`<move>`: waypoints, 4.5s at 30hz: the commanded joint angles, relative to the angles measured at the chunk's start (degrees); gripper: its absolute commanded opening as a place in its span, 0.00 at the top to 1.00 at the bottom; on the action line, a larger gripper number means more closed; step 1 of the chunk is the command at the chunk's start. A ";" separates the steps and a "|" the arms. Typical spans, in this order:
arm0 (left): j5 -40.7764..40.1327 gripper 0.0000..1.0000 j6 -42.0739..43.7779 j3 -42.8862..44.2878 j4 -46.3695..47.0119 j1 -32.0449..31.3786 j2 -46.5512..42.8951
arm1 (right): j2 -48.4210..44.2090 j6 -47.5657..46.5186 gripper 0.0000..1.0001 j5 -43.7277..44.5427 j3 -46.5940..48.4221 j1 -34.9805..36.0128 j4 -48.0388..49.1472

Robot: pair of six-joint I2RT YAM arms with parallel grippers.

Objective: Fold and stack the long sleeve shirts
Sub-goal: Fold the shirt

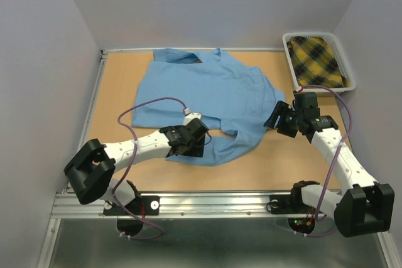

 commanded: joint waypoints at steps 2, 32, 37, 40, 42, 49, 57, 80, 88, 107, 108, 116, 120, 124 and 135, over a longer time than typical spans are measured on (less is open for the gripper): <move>-0.32 0.27 -15.23 -8.43 -3.18 10.66 -9.80 | -1.70 0.10 0.32 -1.17 -1.20 -0.26 1.60; 8.55 0.35 -19.10 -20.23 -2.65 25.36 -16.41 | -1.88 0.10 0.31 -2.14 -1.55 -0.26 1.78; 8.28 0.39 -19.81 -20.31 -2.04 23.25 -13.68 | -1.35 0.01 0.31 -2.05 -2.07 -0.18 1.87; 7.58 0.48 -20.42 -20.23 -1.95 22.20 -12.28 | -1.61 0.18 0.31 -1.96 -2.25 -0.26 1.95; 6.97 0.55 -20.51 -20.23 -1.95 22.11 -12.19 | -1.79 0.19 0.31 -1.61 -2.42 -0.18 2.04; 6.70 0.83 -20.69 -19.96 -1.95 21.84 -12.01 | -1.71 0.27 0.31 -1.70 -2.87 -0.18 2.39; 5.65 1.00 -20.42 -18.12 -2.48 21.40 -14.38 | -1.71 -0.08 0.31 -1.26 -2.95 -0.26 2.48; 2.04 1.00 -14.63 8.24 -0.37 23.68 -7.63 | -2.76 0.27 0.31 -0.91 -5.06 -0.18 2.75; 2.31 1.00 -9.80 22.47 0.00 27.90 4.32 | -1.97 -1.13 0.31 -1.43 -5.42 -0.26 3.01; 4.15 0.25 -3.20 -2.74 -8.55 27.47 -5.17 | -3.64 -2.01 0.30 -4.25 -5.68 -0.26 2.22; 4.15 0.25 -2.85 -2.82 -8.28 27.29 -4.29 | -3.64 -2.01 0.30 -4.25 -5.68 -0.18 2.22; 5.12 0.30 0.05 0.07 -7.40 25.62 3.89 | -4.08 -2.01 0.30 -3.98 -5.94 -0.18 2.22; 4.68 0.32 0.23 0.08 -7.31 24.92 5.83 | -3.90 -1.93 0.30 -4.07 -6.03 -0.18 2.22; 5.47 0.37 0.05 -2.03 -6.00 24.48 7.06 | -3.99 -2.01 0.30 -3.98 -6.21 -0.18 2.22; 6.44 0.81 -1.09 -6.08 -2.65 24.39 9.08 | -4.08 -2.10 0.30 -3.81 -6.29 -0.26 2.13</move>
